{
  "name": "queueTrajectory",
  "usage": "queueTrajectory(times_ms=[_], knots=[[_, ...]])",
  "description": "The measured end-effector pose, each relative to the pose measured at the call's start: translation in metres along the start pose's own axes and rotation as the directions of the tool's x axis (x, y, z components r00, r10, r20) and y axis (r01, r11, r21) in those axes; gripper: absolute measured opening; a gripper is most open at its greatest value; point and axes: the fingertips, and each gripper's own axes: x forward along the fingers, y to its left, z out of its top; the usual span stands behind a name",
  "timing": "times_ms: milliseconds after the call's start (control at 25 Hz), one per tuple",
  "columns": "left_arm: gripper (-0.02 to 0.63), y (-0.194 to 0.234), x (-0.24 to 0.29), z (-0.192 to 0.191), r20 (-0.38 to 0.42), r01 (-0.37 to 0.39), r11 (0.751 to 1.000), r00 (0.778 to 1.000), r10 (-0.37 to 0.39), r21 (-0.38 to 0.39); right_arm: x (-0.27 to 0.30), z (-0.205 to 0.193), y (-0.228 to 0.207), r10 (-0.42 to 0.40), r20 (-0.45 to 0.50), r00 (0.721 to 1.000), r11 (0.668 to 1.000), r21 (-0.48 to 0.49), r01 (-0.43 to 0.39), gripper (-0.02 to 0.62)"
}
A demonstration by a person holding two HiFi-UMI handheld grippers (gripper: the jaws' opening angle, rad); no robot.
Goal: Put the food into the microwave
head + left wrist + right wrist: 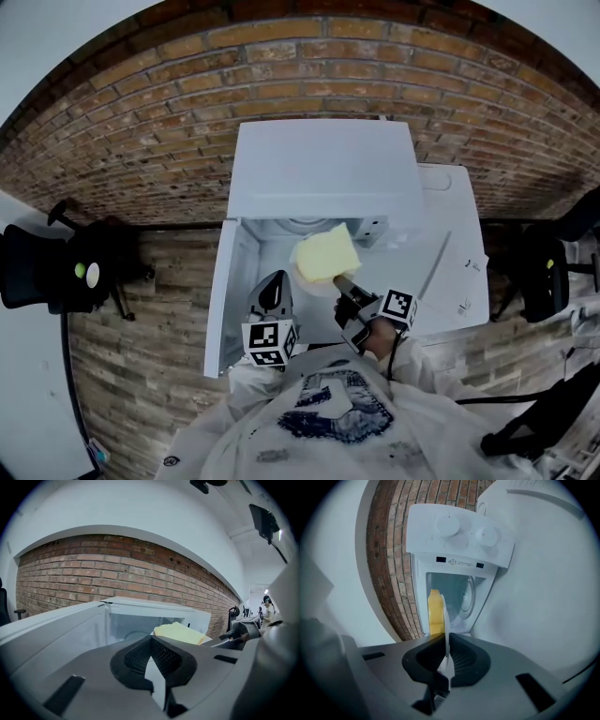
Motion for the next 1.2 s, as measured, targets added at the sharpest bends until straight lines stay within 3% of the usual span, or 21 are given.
queueTrajectory(times_ms=[240,520,720,1200], knots=[[0.008,0.005,0.016,-0.004,-0.005,0.009,1.000,1.000,-0.009,-0.026,0.021,0.012,-0.014,-0.024,0.035,0.999,0.999,0.027,0.023,0.028],[0.008,0.005,0.034,-0.009,-0.010,0.010,1.000,1.000,-0.010,-0.002,0.052,0.033,-0.039,-0.060,0.053,0.997,0.998,0.024,0.059,0.028],[0.008,0.010,0.044,-0.013,0.005,-0.018,1.000,1.000,0.018,-0.005,0.071,0.049,-0.055,-0.044,0.070,0.997,0.998,0.042,0.042,0.028],[0.008,0.020,0.066,-0.027,-0.040,-0.025,1.000,0.999,0.025,-0.003,0.099,0.065,-0.079,-0.090,0.089,0.992,0.995,0.045,0.086,0.028]])
